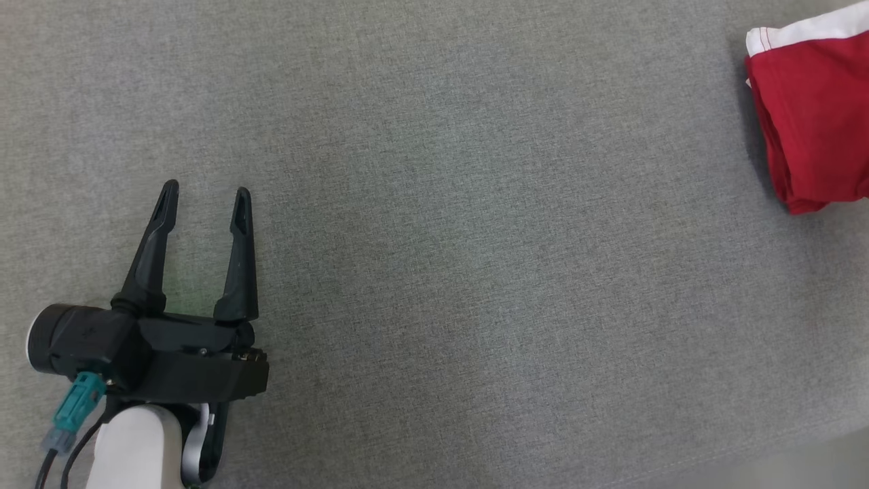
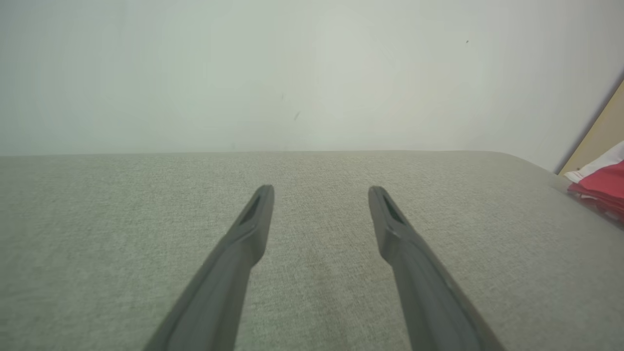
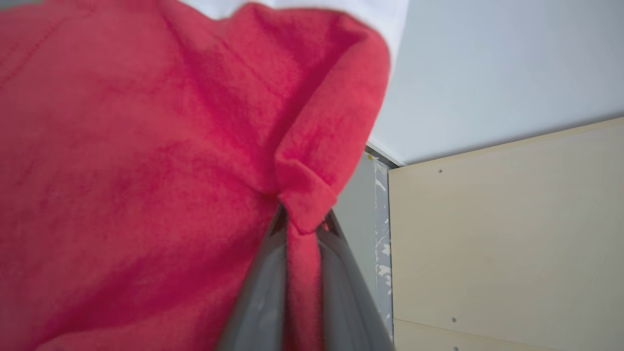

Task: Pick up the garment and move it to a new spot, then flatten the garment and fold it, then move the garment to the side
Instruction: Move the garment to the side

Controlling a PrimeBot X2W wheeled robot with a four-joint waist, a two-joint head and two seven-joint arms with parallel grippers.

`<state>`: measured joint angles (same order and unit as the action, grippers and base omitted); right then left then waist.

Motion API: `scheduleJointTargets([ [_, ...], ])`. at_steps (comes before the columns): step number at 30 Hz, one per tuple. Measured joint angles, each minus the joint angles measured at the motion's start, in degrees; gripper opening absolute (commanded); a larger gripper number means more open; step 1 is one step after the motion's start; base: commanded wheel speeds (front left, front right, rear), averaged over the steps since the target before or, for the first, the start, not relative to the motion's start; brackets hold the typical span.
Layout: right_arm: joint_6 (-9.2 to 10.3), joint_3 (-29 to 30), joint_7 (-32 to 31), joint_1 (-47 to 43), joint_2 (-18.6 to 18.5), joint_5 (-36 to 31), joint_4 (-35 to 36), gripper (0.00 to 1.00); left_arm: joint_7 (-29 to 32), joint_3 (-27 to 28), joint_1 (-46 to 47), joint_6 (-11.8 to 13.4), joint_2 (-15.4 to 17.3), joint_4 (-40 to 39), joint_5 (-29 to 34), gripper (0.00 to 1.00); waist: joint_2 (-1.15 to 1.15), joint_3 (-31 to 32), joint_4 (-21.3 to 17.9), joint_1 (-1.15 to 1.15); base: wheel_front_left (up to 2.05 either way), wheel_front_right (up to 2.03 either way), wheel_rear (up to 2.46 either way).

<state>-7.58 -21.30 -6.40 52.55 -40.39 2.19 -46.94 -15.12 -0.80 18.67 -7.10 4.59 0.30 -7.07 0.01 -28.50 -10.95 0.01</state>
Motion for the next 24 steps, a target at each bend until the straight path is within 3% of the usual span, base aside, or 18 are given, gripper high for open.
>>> scheduleJointTargets([
  [6, 0.0, 3.1, 1.7, -0.8, 0.4, -3.2, -0.1, 0.0, 0.0, 0.0, -0.1, -0.1, 0.1, 0.0, 0.0, 1.0, -0.01, 0.3, 0.7, 0.0, 0.0, 0.0, 0.0],
  [7, 0.0, 3.7, 1.8, -1.0, 0.6, -3.7, -0.1, 0.16, 0.0, 0.1, -0.1, -0.1, 0.2, 0.0, 0.0, 1.0, -0.01, 0.3, 0.8, -0.01, 0.0, 0.0, 0.0],
  [8, 0.0, 4.2, 1.9, -1.2, 0.8, -4.2, 0.0, 0.85, 0.0, 0.1, -0.1, -0.1, 0.2, 0.0, 0.0, 1.0, -0.01, 0.4, 0.9, -0.01, 0.0, 0.0, 0.0],
  [9, 0.0, 5.6, 2.2, -1.8, 1.4, -5.6, 0.4, 1.0, 0.0, 0.2, -0.2, -0.2, 0.2, 0.1, 0.0, 1.0, -0.01, 0.7, 1.1, -0.01, 0.0, 0.0, 0.0],
  [16, 0.0, 10.0, 6.0, -5.2, 4.3, -8.4, 4.4, 1.0, 0.0, 0.4, -1.1, -0.2, -0.2, 0.5, -0.1, 1.0, -0.01, 2.5, 1.9, -0.01, 0.0, 0.0, 0.0],
  [24, 0.0, 18.3, 12.8, -13.2, 13.8, -3.8, 11.7, 1.0, 0.0, 2.3, -4.5, 0.3, -0.7, 3.2, -0.5, 1.0, -0.01, 7.0, 3.3, -0.01, 0.0, 0.0, 0.0],
])
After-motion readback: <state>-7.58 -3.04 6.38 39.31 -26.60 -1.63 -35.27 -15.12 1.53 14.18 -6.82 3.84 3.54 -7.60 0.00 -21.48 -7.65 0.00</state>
